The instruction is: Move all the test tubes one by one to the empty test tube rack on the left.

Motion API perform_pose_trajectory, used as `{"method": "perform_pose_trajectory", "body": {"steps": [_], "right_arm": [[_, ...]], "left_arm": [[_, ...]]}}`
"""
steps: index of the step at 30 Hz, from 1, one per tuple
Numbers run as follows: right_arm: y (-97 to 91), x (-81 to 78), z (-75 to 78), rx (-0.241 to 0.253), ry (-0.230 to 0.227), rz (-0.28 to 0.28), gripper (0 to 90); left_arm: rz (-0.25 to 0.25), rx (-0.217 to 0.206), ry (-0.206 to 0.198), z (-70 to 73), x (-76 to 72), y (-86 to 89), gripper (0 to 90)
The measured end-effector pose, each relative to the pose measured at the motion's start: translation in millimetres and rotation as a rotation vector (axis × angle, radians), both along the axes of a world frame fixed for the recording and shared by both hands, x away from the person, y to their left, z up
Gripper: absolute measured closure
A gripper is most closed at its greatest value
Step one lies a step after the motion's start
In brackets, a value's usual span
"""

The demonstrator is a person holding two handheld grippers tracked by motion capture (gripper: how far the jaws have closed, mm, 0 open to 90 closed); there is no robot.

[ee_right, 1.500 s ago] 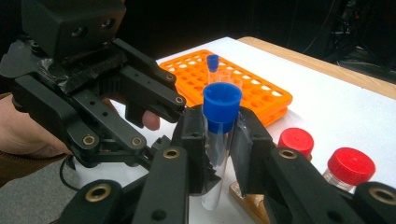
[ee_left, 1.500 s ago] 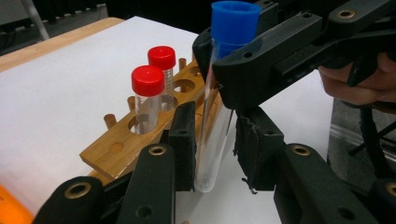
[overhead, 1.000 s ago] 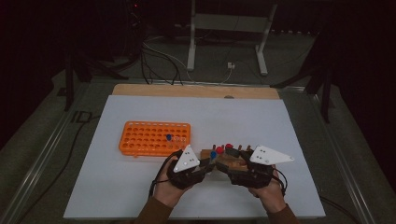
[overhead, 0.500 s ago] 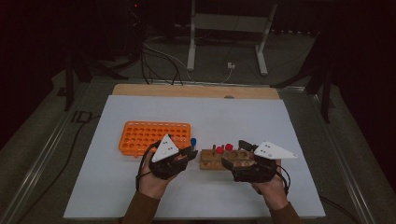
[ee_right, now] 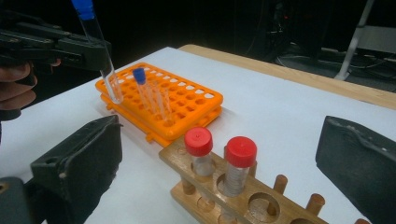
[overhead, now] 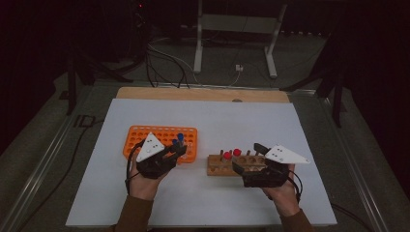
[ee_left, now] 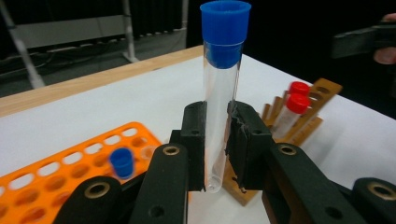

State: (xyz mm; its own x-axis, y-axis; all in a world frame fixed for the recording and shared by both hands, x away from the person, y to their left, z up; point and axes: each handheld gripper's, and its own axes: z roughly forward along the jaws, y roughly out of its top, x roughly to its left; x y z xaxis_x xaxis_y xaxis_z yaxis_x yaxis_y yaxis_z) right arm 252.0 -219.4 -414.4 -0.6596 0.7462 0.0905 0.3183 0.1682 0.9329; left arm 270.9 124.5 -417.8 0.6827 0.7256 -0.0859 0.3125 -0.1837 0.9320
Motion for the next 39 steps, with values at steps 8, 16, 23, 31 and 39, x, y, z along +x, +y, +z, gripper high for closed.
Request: {"method": "perform_pose_trajectory", "body": {"steps": [8, 16, 23, 31, 39], "right_arm": [[-0.1, -0.8, 0.9, -0.009, -0.014, -0.008, 0.3], [-0.9, -0.9, 1.4, -0.005, -0.015, -0.015, 0.3], [-1.1, -0.7, 1.2, -0.009, -0.016, -0.020, 0.3], [0.2, -1.0, 0.7, -0.020, -0.018, -0.020, 0.3], [0.1, -0.9, 0.6, -0.022, -0.020, -0.023, 0.4]], "left_arm": [[0.054, 0.027, -0.001, -6.9, 4.8, 5.0, 77.3], [0.121, 0.059, 0.016, -15.1, 10.0, 12.4, 77.3], [0.166, 0.079, 0.042, -24.9, 16.1, 18.0, 77.3], [0.229, 0.098, 0.000, -38.0, 21.0, 17.7, 77.2], [0.246, 0.111, 0.005, -51.8, 30.1, 18.5, 77.2]]}}
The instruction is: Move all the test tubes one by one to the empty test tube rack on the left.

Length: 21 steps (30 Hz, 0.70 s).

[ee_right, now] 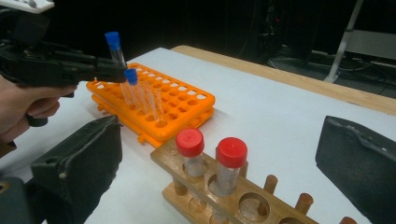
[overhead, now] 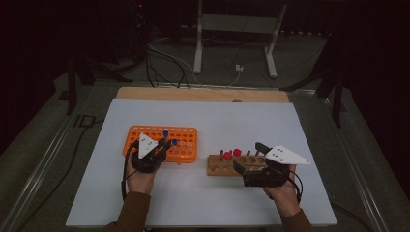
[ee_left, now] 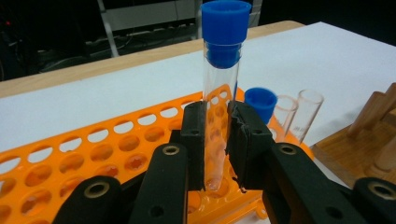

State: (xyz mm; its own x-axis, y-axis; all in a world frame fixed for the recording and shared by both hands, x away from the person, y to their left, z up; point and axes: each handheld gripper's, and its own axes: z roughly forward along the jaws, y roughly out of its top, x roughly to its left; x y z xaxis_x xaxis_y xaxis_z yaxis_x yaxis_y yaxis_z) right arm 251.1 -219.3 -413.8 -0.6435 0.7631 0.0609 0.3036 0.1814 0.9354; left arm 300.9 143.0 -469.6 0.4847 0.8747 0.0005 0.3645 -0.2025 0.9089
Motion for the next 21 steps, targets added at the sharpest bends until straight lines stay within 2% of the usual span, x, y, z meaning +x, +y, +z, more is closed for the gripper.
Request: {"method": "perform_pose_trajectory", "body": {"steps": [4, 10, 15, 17, 21], "right_arm": [[-0.3, -0.4, 0.5, 0.001, -0.004, -0.001, 0.4], [-3.3, 0.9, -0.1, 0.004, -0.003, -0.010, 0.4], [-5.5, 2.4, -1.5, 0.006, -0.001, -0.016, 0.4], [-6.2, 3.1, -2.7, 0.005, 0.002, -0.019, 0.5], [-7.0, 4.2, -4.2, 0.002, 0.001, -0.027, 0.5]], "left_arm": [[-0.005, 0.013, 0.035, -8.9, 3.5, -1.7, 77.2], [-0.020, 0.063, 0.103, -20.1, 7.1, -3.5, 77.8], [-0.019, 0.063, 0.133, -20.9, 7.6, -2.6, 78.1], [-0.023, 0.077, 0.151, -22.6, 8.3, -3.5, 78.2], [-0.022, 0.076, 0.153, -23.5, 8.6, -3.4, 78.0]]}}
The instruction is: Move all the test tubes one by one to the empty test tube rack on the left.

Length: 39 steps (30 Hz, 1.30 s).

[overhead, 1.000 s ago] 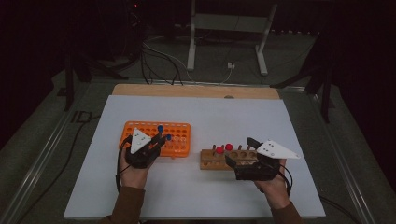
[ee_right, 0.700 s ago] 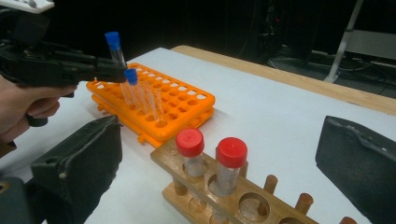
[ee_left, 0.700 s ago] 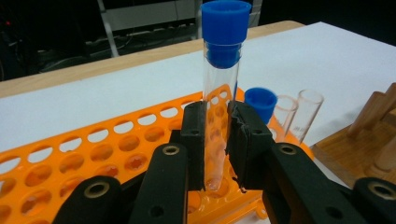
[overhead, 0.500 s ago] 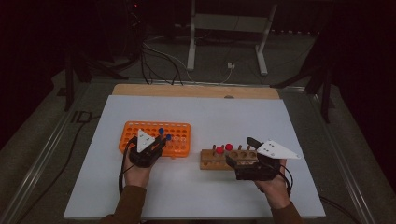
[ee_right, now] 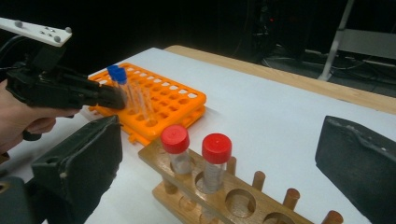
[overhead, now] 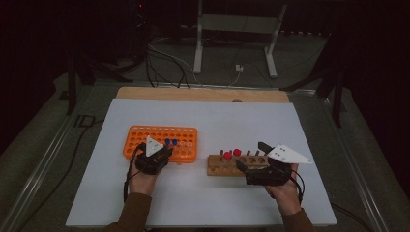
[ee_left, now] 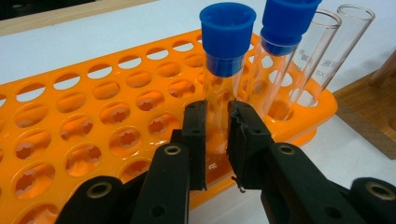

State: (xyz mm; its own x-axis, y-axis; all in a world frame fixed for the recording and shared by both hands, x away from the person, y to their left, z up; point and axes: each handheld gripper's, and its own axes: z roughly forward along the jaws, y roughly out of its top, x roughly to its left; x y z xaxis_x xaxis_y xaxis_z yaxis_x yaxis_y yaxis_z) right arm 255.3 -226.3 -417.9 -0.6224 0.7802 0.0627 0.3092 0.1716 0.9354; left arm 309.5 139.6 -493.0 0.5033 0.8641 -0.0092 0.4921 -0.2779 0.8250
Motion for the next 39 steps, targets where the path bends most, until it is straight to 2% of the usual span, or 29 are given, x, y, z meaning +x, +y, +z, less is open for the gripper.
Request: {"method": "perform_pose_trajectory", "body": {"steps": [5, 7, 9, 10, 14, 15, 17, 18, 19, 20, 21, 23, 24, 25, 26, 28, 30, 31, 32, 36, 39], "right_arm": [[-0.7, 2.4, -3.8, -0.003, 0.013, 0.001, 1.8], [-0.6, 4.8, -7.9, -0.015, 0.024, -0.003, 1.8], [-0.9, 5.8, -9.3, -0.018, 0.028, -0.001, 2.1], [-1.3, 7.7, -12.2, -0.016, 0.037, -0.002, 5.3], [-1.7, 11.9, -18.8, -0.021, 0.059, 0.001, 10.7], [-1.5, 12.6, -20.3, -0.022, 0.065, -0.001, 12.4], [-1.3, 14.2, -23.1, -0.023, 0.072, 0.000, 15.2], [-1.4, 15.0, -24.4, -0.026, 0.072, 0.001, 17.0], [-0.9, 15.4, -25.5, -0.024, 0.077, 0.004, 19.9], [-0.7, 15.9, -26.8, -0.026, 0.075, 0.014, 24.2], [-0.7, 15.9, -26.8, -0.026, 0.075, 0.014, 24.2], [1.5, 17.1, -30.2, -0.031, 0.075, 0.018, 30.7], [1.5, 17.1, -30.2, -0.031, 0.075, 0.018, 30.7], [3.0, 18.0, -32.5, -0.035, 0.077, 0.020, 33.4], [3.5, 18.3, -33.6, -0.037, 0.077, 0.020, 35.8], [4.0, 18.6, -34.6, -0.036, 0.079, 0.026, 37.2], [5.3, 19.9, -37.5, -0.043, 0.084, 0.023, 40.1], [5.3, 19.9, -37.5, -0.043, 0.084, 0.023, 40.1], [6.1, 20.5, -38.9, -0.044, 0.086, 0.020, 42.6], [7.6, 21.2, -41.1, -0.051, 0.085, 0.020, 46.2], [9.3, 21.5, -43.6, -0.057, 0.085, 0.022, 53.0]], "left_arm": [[0.004, -0.042, 0.014, -0.5, 0.3, 4.0, 73.7], [0.015, -0.058, 0.018, -0.4, -0.2, 7.4, 65.7], [0.017, -0.096, 0.026, 0.9, -1.0, 12.7, 63.4], [0.021, -0.114, 0.024, 2.0, -1.8, 15.1, 58.9], [0.023, -0.181, 0.002, 8.7, -6.2, 24.0, 49.6], [0.023, -0.181, 0.002, 8.7, -6.2, 24.0, 47.6], [0.028, -0.222, -0.013, 12.5, -7.9, 27.4, 42.4], [0.028, -0.222, -0.013, 12.5, -7.9, 27.4, 39.9], [0.025, -0.258, -0.015, 15.1, -8.1, 29.5, 37.1], [0.025, -0.258, -0.015, 15.1, -8.1, 29.5, 34.8], [0.024, -0.269, -0.018, 16.3, -8.4, 30.0, 34.8], [0.034, -0.277, -0.028, 18.9, -9.4, 30.1, 25.6], [0.035, -0.275, -0.031, 20.2, -9.8, 30.6, 25.6], [0.039, -0.280, -0.034, 21.3, -10.2, 30.5, 19.4], [0.040, -0.283, -0.038, 22.4, -10.5, 30.7, 17.1], [0.036, -0.301, -0.044, 24.3, -11.4, 31.7, 16.3], [0.032, -0.329, -0.047, 25.8, -11.9, 32.7, 7.6], [0.032, -0.331, -0.047, 26.4, -12.1, 32.7, 7.6], [0.031, -0.331, -0.048, 27.1, -12.4, 32.2, 2.8], [0.018, -0.331, -0.063, 31.3, -14.1, 29.3, 0.8], [0.003, -0.335, -0.080, 35.0, -16.0, 26.3, 0.6]]}}
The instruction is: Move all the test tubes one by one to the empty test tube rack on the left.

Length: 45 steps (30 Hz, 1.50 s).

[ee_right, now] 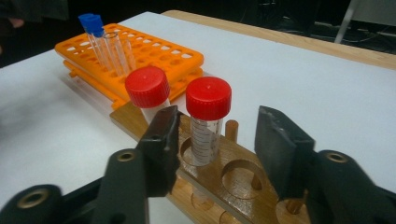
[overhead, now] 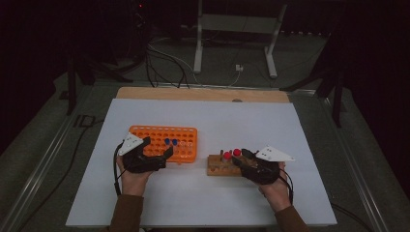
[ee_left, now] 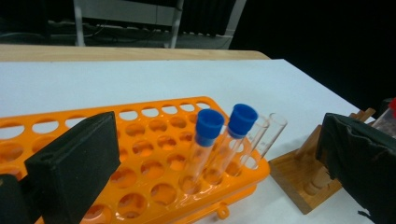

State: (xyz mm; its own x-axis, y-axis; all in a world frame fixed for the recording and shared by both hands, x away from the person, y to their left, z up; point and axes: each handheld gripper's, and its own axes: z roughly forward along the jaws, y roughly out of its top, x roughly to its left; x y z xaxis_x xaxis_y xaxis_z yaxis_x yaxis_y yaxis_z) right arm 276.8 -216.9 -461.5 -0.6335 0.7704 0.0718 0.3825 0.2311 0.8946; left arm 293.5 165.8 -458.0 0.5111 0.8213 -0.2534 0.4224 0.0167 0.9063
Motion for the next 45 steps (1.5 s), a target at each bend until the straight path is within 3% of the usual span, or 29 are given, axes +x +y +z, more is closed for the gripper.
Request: {"method": "perform_pose_trajectory", "body": {"steps": [17, 24, 45], "right_arm": [[12.3, 1.0, -9.2, -0.014, -0.009, 0.011, 73.8], [10.0, 0.2, -6.4, -0.005, -0.017, 0.010, 74.3], [4.1, -10.0, 18.8, 0.042, -0.099, -0.016, 74.7]], "left_arm": [[-0.036, 0.009, -0.009, 3.2, -1.7, -11.7, 0.6], [-0.050, 0.023, -0.012, 5.1, -2.9, -15.5, 0.6], [-0.068, 0.027, -0.019, 9.8, -4.7, -19.2, 0.6]]}}
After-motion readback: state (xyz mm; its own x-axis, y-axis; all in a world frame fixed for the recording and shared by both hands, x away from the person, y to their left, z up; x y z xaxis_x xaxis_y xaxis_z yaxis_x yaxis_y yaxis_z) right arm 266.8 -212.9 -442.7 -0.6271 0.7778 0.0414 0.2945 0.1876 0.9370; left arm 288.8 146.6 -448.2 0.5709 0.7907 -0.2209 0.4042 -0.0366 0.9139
